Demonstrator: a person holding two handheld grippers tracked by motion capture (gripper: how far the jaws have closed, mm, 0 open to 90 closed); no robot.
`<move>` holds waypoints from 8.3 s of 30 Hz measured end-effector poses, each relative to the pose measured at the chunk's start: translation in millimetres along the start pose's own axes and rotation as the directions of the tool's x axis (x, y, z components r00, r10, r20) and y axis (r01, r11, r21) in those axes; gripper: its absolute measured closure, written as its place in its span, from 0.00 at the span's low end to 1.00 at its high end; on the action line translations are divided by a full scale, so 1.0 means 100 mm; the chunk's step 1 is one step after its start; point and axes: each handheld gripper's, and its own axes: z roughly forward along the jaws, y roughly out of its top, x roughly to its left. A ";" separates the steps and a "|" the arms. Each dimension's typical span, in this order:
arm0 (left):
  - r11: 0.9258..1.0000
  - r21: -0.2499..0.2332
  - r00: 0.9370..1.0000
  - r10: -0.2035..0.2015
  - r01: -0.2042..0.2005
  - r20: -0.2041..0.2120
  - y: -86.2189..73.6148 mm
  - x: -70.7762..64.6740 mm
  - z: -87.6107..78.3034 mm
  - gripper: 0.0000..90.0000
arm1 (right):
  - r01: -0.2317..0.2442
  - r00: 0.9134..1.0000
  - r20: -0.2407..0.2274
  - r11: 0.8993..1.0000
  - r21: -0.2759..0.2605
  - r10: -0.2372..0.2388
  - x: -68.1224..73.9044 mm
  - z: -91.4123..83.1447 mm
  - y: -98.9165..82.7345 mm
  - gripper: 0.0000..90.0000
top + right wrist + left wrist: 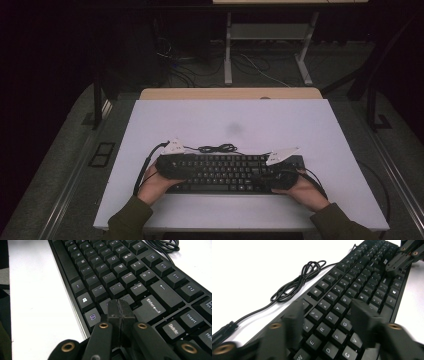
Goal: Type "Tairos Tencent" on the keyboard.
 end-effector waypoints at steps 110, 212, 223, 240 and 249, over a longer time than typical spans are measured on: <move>0.999 -0.021 0.999 -0.030 0.030 -0.018 -0.13 0.05 -0.20 0.37 | -0.041 0.996 0.063 0.978 -0.205 0.055 -0.03 0.00 0.41 0.23; 0.999 0.009 0.999 -0.035 0.036 -0.035 -0.14 0.08 -0.07 0.27 | 0.084 0.992 -0.094 0.995 -0.056 -0.089 0.37 0.66 0.67 0.99; 0.999 0.008 0.999 -0.036 0.036 -0.034 -0.14 0.08 -0.06 0.27 | 0.101 0.990 -0.092 0.995 -0.021 -0.103 0.42 0.76 0.65 0.99; 0.999 0.009 0.999 -0.034 0.034 -0.036 -0.14 0.08 -0.07 0.27 | 0.103 0.991 -0.087 0.994 -0.023 -0.105 0.43 0.75 0.66 0.99; 0.999 0.002 0.999 -0.039 0.039 -0.037 -0.14 0.07 -0.08 0.27 | 0.083 0.993 -0.077 0.993 -0.079 -0.089 0.36 0.62 0.69 0.89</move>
